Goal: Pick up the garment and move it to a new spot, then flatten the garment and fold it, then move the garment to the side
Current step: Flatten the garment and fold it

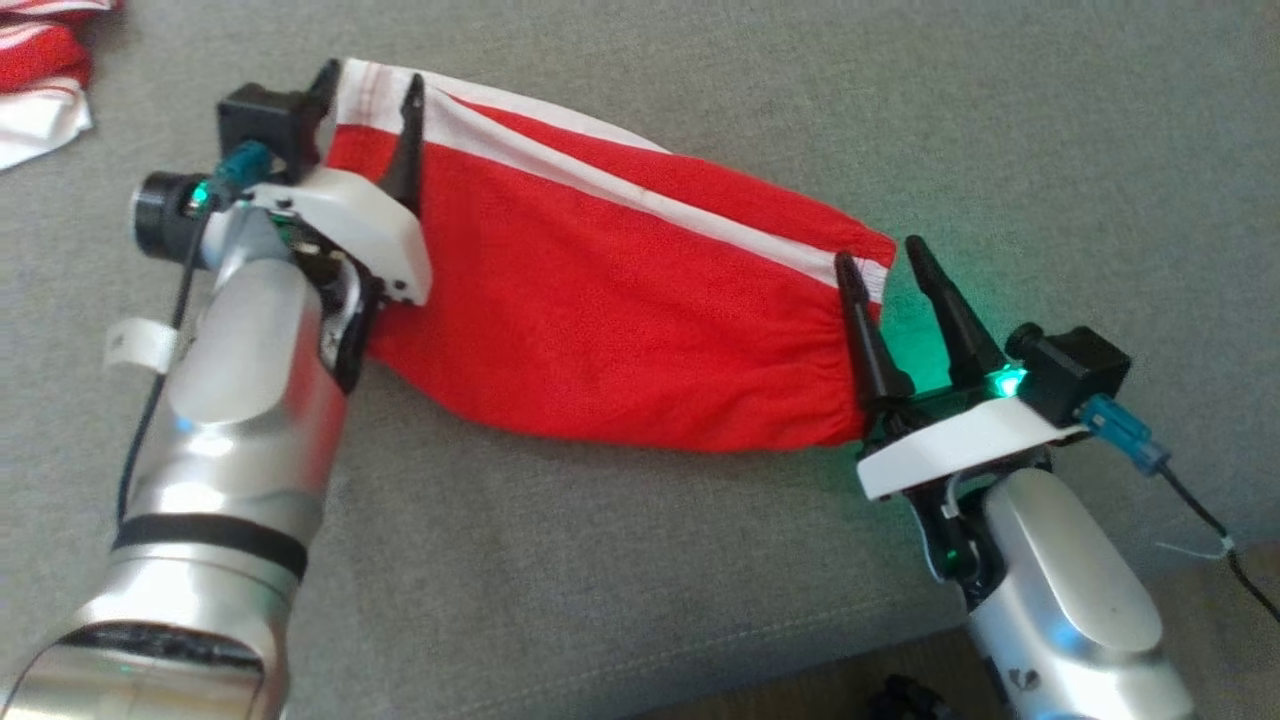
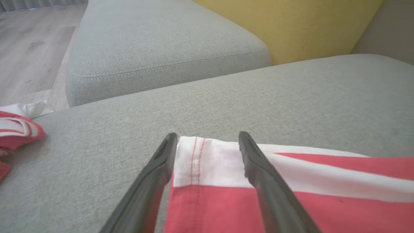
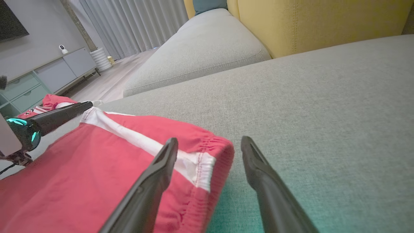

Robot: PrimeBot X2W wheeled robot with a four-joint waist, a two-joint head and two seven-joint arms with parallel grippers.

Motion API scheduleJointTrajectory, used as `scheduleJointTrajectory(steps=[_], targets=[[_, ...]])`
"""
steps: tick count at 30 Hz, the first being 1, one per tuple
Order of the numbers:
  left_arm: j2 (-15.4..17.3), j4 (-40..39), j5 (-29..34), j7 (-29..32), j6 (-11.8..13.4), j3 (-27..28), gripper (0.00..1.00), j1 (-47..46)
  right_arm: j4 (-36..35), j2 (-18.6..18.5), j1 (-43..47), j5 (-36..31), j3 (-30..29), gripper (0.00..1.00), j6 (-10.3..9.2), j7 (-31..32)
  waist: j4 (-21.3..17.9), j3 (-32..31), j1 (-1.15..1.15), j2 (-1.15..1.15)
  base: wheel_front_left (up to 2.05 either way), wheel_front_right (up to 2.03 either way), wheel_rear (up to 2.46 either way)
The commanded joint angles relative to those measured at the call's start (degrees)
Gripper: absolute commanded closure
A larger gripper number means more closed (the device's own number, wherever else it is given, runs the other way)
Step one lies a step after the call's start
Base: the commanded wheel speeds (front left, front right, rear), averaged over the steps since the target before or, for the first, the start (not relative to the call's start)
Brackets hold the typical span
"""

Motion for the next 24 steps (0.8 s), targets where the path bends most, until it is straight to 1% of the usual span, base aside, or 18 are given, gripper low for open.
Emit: scheduleJointTrajectory(steps=[1, 6, 7, 11, 13, 18, 24], targets=[[0.46, -0.64, -0.12, -0.01, -0.04, 0.14, 0.00, -1.22, -2.25, 0.63, 1.13, -0.92, -0.20, 0.00, -0.05, -0.64, 1.10, -1.44, 0.00, 0.00, 0.00, 0.00, 0.00], [-0.46, -0.95, -0.74, 2.79, -0.79, -1.68, 0.00, 0.71, -4.25, 0.63, 3.86, -3.52, -3.82, 0.00, -0.05, 0.59, 2.62, -3.87, 0.00, 0.00, 0.00, 0.00, 0.00], [-0.46, -0.95, -0.74, 2.79, -0.79, -1.68, 0.00, 0.71, -4.25, 0.63, 3.86, -3.52, -3.82, 0.00, -0.05, 0.59, 2.62, -3.87, 0.00, 0.00, 0.00, 0.00, 0.00], [-0.59, -2.57, -1.14, 7.29, -0.41, -2.45, 0.00, 3.63, -7.70, 0.63, 6.83, -6.25, -7.84, 0.00, -0.05, 3.34, 3.88, -5.64, 0.00, 0.00, 0.00, 0.00, 0.00], [-0.30, -3.99, -1.27, 9.69, 0.32, -2.54, 0.00, 4.96, -10.15, 0.63, 8.20, -7.18, -9.34, 0.00, -0.05, 4.92, 4.42, -6.05, 0.00, 0.00, 0.00, 0.00, 0.00], [1.84, -7.48, -2.04, 16.54, 2.67, -1.58, 0.00, 7.39, -16.44, 0.63, 10.29, -8.36, -11.03, 0.00, -0.05, 8.12, 4.59, -5.89, 0.00, 0.00, 0.00, 0.00, 0.00], [2.89, -12.49, -5.01, 23.74, 3.15, 0.15, 0.00, 10.37, -20.92, 0.63, 11.58, -8.11, -11.62, 0.00, -0.05, 9.88, 4.06, -4.85, 0.00, 0.00, 0.00, 0.00, 0.00]])
